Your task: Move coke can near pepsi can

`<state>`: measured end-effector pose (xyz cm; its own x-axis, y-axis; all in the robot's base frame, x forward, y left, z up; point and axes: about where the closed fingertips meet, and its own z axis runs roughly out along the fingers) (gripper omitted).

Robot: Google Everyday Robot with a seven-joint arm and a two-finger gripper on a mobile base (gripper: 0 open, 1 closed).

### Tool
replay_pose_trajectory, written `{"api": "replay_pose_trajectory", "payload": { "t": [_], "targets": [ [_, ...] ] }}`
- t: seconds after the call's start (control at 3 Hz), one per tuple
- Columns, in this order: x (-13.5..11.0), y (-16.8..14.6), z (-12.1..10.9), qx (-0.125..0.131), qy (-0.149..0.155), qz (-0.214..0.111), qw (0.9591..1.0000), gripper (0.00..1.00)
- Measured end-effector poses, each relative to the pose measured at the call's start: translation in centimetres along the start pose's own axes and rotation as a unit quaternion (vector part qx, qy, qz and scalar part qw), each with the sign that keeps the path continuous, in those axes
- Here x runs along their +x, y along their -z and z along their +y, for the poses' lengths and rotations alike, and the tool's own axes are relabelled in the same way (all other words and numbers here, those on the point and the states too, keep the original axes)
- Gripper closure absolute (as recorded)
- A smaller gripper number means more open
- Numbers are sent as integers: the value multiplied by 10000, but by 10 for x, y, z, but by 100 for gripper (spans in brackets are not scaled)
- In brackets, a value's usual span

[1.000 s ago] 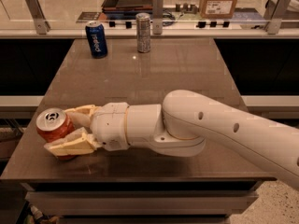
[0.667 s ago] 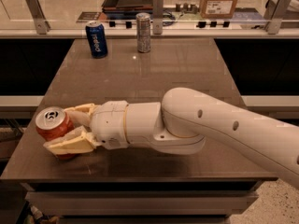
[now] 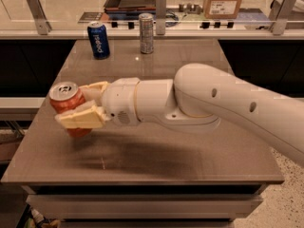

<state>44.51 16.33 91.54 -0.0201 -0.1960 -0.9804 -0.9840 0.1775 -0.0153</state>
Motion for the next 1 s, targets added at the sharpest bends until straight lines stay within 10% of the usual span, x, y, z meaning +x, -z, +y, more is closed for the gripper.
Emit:
{"api": "replay_pose_trajectory", "payload": {
  "t": [1.0],
  "targets": [
    [-41,28,-102,1633,-93,-38,9865,100]
  ]
}}
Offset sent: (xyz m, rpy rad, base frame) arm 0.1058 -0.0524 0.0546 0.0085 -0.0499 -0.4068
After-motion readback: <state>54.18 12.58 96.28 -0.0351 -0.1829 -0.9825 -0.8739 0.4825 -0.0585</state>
